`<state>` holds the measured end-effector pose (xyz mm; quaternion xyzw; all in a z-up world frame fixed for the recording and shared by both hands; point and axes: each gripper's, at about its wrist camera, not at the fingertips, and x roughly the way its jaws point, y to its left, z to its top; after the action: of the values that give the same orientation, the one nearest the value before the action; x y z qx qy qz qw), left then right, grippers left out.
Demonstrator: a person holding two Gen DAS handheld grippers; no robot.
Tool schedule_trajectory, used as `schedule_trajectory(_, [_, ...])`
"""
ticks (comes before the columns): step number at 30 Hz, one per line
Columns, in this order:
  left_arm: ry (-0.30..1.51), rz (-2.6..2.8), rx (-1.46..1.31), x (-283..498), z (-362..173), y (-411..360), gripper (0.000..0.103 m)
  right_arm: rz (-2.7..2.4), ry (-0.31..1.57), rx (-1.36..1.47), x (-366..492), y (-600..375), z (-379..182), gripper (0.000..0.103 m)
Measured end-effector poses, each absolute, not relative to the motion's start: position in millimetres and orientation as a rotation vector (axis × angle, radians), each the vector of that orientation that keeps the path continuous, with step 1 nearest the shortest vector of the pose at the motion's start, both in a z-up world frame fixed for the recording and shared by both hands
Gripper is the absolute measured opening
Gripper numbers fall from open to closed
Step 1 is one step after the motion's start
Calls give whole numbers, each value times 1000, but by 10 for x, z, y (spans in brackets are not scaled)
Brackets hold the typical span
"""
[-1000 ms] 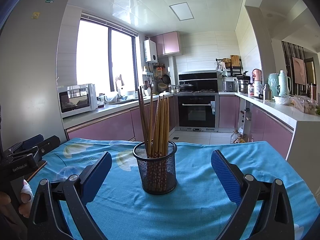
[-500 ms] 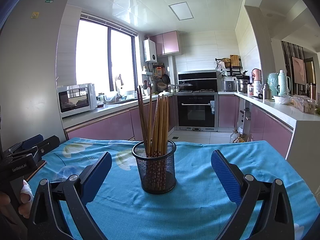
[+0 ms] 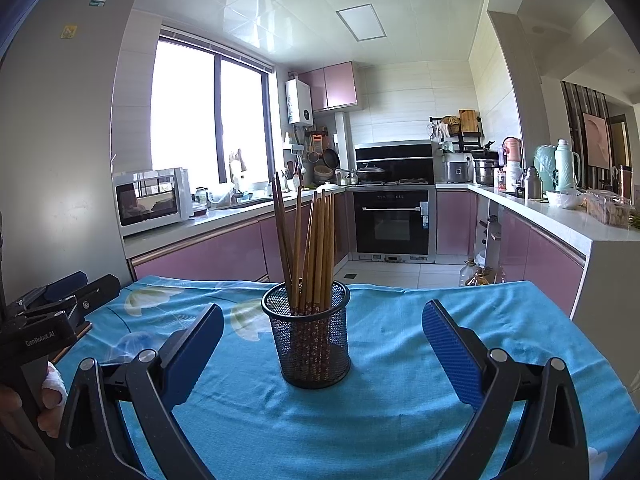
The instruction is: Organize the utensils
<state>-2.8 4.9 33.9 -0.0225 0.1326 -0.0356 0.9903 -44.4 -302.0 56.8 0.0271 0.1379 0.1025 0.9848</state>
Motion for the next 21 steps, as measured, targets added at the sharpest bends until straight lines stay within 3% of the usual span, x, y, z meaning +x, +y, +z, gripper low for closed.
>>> schedule_trajectory(21, [268, -72, -47, -33, 329, 37, 97, 208, 279, 56, -444, -3037, 566, 96])
